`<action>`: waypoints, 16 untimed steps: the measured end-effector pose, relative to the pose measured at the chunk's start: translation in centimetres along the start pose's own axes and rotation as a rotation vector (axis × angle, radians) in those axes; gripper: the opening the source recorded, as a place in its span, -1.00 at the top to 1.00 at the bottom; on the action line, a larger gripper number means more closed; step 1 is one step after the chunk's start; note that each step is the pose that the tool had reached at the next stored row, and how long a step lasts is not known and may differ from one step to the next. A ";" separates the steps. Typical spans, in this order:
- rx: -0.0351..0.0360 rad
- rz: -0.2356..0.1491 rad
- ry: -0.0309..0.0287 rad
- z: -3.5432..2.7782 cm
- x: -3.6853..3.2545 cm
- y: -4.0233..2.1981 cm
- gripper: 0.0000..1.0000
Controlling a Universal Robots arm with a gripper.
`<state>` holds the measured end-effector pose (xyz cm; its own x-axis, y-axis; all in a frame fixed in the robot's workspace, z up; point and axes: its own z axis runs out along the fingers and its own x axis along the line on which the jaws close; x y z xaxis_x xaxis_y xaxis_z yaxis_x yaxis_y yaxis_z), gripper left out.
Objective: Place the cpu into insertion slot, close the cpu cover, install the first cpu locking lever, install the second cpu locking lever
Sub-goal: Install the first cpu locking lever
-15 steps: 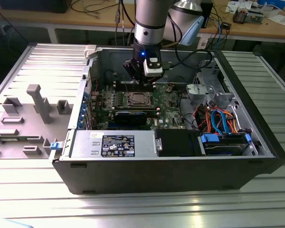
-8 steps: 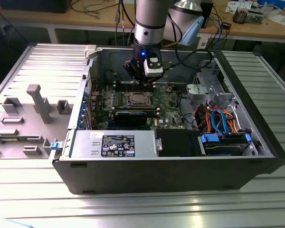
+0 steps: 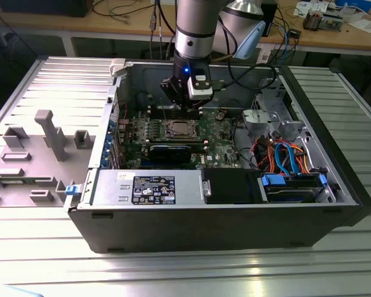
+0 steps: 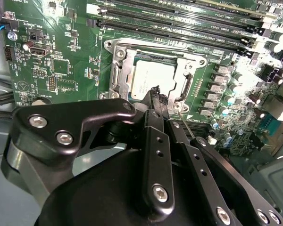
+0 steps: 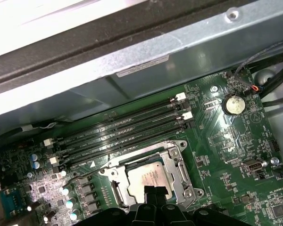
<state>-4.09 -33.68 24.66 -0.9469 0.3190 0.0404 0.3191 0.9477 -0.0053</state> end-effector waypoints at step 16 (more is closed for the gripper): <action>0.0007 -0.035 0.0001 0.00 0.00 0.00 0.79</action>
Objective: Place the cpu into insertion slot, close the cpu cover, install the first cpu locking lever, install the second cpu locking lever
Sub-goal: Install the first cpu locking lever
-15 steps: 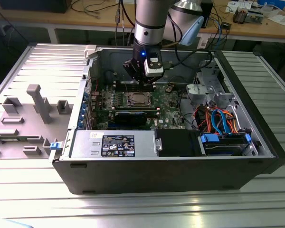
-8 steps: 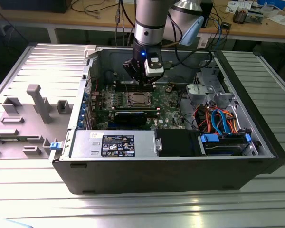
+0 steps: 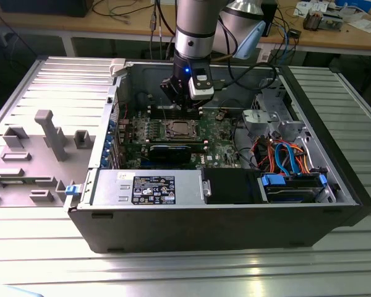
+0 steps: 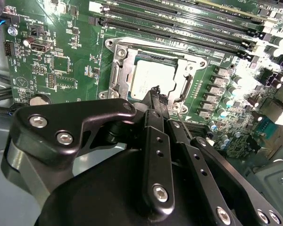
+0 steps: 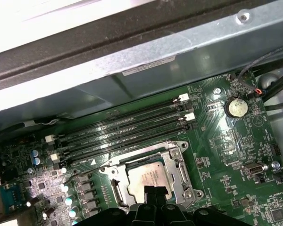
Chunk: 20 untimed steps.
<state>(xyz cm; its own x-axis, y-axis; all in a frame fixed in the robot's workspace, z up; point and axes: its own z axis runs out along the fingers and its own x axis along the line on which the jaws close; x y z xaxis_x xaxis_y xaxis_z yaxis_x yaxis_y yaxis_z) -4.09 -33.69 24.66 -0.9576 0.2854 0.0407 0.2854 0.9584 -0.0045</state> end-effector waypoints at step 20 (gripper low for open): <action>0.0020 -0.050 -0.0002 0.00 0.00 0.00 0.79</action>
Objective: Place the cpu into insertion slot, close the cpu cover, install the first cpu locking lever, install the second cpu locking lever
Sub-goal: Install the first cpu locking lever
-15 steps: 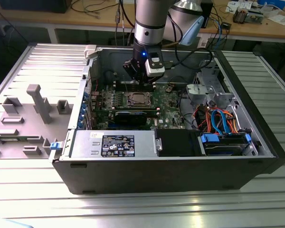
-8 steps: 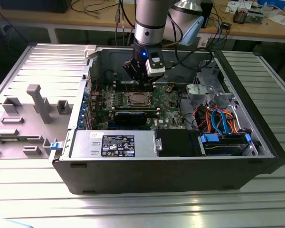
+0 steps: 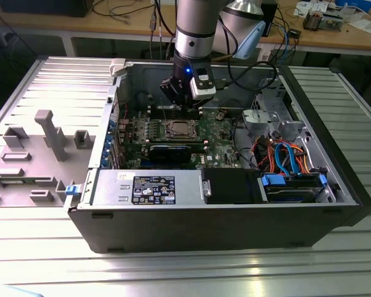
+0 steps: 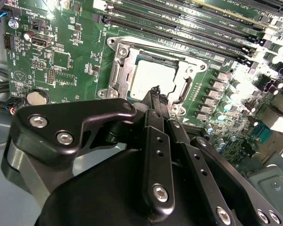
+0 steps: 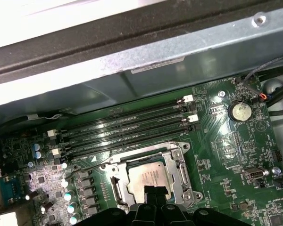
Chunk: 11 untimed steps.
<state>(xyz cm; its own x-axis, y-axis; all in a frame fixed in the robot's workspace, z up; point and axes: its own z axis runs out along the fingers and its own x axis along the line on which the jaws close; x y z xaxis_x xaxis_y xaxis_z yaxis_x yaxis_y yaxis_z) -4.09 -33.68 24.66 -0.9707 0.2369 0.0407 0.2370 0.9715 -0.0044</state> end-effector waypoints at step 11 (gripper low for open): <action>0.0010 -0.024 -0.0002 0.00 0.00 0.00 0.79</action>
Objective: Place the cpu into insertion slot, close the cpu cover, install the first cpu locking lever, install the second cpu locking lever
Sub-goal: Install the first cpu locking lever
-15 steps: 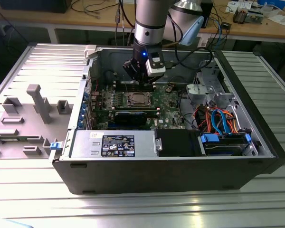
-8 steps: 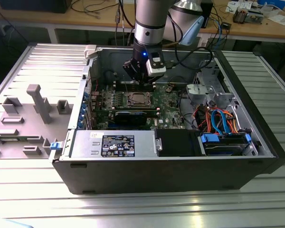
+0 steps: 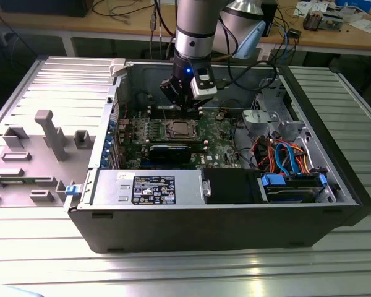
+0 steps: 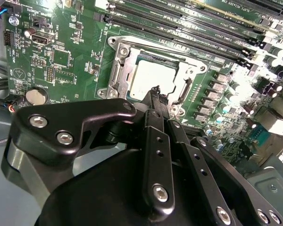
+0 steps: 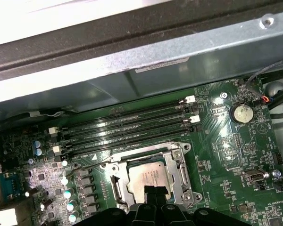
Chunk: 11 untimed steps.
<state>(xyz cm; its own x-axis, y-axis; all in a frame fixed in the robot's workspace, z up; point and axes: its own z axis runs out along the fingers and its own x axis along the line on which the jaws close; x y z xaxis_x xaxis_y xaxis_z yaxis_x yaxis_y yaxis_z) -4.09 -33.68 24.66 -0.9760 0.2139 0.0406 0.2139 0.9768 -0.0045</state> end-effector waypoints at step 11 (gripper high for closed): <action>0.0009 -0.021 0.0000 0.00 0.00 0.00 0.79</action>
<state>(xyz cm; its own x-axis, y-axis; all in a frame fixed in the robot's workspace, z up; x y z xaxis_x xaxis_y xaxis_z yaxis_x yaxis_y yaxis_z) -4.09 -33.68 24.66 -0.9804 0.1930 0.0407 0.1930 0.9812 -0.0045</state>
